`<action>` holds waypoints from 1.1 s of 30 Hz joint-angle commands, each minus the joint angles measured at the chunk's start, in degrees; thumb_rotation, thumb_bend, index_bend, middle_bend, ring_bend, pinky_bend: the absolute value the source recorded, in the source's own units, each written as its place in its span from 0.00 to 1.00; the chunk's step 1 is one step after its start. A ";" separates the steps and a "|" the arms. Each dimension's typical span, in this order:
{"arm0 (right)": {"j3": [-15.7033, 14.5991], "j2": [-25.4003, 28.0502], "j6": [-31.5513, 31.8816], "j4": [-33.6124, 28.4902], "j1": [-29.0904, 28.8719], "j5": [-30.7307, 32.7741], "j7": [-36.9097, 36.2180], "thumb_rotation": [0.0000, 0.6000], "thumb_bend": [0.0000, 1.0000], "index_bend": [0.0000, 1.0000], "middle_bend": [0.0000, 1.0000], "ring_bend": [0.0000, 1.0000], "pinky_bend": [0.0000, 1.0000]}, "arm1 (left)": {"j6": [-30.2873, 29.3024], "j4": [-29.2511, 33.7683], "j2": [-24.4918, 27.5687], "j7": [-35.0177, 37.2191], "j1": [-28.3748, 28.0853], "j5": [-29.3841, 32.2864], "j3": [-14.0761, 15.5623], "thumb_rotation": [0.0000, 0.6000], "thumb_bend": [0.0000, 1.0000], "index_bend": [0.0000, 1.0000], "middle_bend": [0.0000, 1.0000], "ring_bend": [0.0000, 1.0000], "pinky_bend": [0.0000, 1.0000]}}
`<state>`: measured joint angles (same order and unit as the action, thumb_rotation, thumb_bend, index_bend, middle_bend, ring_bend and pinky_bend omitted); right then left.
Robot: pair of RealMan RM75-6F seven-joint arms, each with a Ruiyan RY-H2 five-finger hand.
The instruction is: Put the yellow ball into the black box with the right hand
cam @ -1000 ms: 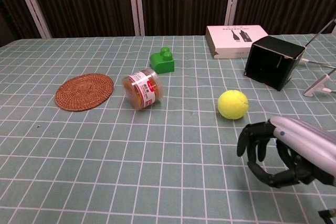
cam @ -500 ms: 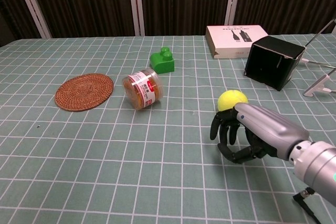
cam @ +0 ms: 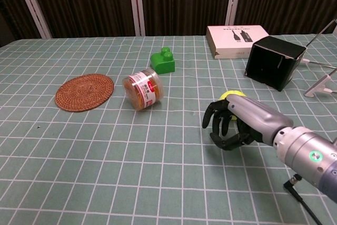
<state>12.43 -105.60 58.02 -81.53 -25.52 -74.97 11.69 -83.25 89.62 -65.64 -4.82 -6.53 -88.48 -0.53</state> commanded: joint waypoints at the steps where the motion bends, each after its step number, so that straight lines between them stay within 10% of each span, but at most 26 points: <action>1: 0.52 -0.21 -0.39 0.65 -0.70 0.68 -0.58 1.00 0.50 0.41 0.53 0.49 0.74 | 0.13 -0.02 0.00 0.05 -0.06 0.28 -0.13 1.00 0.14 0.00 0.00 0.00 0.00; 33: 2.19 4.50 -3.76 6.56 -5.01 3.29 -12.09 1.00 0.50 0.32 0.41 0.39 0.67 | 1.81 0.22 -0.65 -1.81 -0.83 3.13 -1.01 1.00 0.14 0.00 0.00 0.00 0.00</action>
<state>14.57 -101.33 54.46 -75.27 -30.42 -71.87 0.08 -81.48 89.83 -66.26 -6.58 -7.34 -85.40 -1.52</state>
